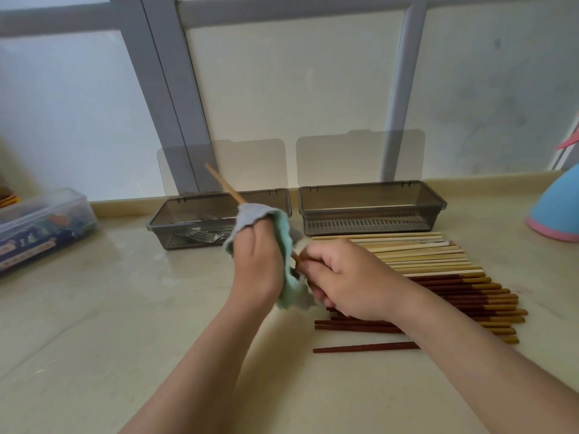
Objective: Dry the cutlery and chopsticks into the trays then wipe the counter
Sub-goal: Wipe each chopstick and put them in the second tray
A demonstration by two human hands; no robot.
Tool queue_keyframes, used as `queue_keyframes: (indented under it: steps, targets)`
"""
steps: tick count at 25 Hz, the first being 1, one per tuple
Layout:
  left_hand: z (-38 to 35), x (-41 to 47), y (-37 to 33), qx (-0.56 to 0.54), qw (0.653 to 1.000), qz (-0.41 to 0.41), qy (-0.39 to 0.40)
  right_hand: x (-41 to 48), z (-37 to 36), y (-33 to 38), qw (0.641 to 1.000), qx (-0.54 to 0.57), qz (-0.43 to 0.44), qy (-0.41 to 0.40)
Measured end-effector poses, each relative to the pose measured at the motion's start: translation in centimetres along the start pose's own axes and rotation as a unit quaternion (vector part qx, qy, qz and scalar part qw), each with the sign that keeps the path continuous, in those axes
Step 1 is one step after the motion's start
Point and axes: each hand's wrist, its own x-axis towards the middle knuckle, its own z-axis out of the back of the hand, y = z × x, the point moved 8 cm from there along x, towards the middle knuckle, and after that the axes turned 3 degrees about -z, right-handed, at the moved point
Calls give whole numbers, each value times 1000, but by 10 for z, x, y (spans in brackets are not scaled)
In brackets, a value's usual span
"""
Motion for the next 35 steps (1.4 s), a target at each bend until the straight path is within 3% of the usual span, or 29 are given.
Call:
queue_keyframes:
  steps: [3,8,11,14,17,19,22,25,28,30,35]
  targets:
    - [-18,-12,0,29,998,0,51,5,9,-1,997,57,9,-52]
    - [-11,-6,0,-19,998,50,41,-1,0,-23,995,74,-37,61]
    - [-15,-13,-3,-27,997,51,50,3,5,-18,991,131,-14,-21]
    - [-25,-17,8,26,995,32,95,3,16,-17,988,101,7,-119]
    - [-26,-12,6,96,984,-46,146,2,35,-21,982,81,4,-172]
    - [-31,-15,1,149,958,-97,225,1,56,-28,959,180,3,-219]
    - [-45,-29,5,197,911,-115,344,3,60,-35,920,335,3,-203]
    - [-49,-33,6,209,905,-112,352,8,65,-48,884,407,-19,-227]
    - [-49,-35,3,224,900,-136,348,6,88,-75,804,512,-62,-297]
    - [-45,-34,0,215,908,-148,328,3,106,-88,779,521,-67,-342]
    - [-32,-24,1,174,949,-119,236,16,153,-63,866,288,6,-408]
